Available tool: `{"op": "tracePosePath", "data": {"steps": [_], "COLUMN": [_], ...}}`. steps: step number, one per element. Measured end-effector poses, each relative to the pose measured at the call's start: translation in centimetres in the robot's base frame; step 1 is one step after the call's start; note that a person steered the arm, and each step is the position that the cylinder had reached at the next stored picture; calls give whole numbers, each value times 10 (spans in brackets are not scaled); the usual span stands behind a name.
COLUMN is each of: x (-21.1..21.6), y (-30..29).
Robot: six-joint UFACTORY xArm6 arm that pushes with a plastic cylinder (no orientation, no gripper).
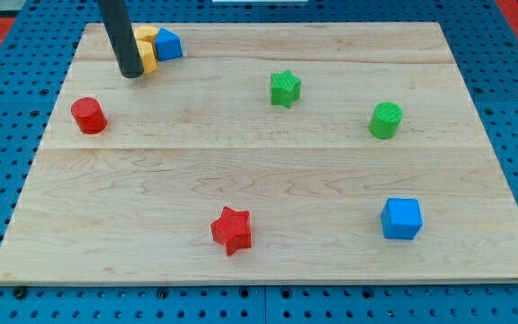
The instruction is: Move the blue cube to the bottom left of the blue triangle
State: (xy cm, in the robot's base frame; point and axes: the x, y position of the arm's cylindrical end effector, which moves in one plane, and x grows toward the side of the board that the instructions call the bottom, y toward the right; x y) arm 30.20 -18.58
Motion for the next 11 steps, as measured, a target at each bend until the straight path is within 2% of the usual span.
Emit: {"op": "tracePosePath", "data": {"steps": [1,2,3,5,6,7,8,9,10,11], "x": [-5,41,94,165,222,274,249,197,184,237], "y": [7,28,107,352,445,435,333,196,145,202]}}
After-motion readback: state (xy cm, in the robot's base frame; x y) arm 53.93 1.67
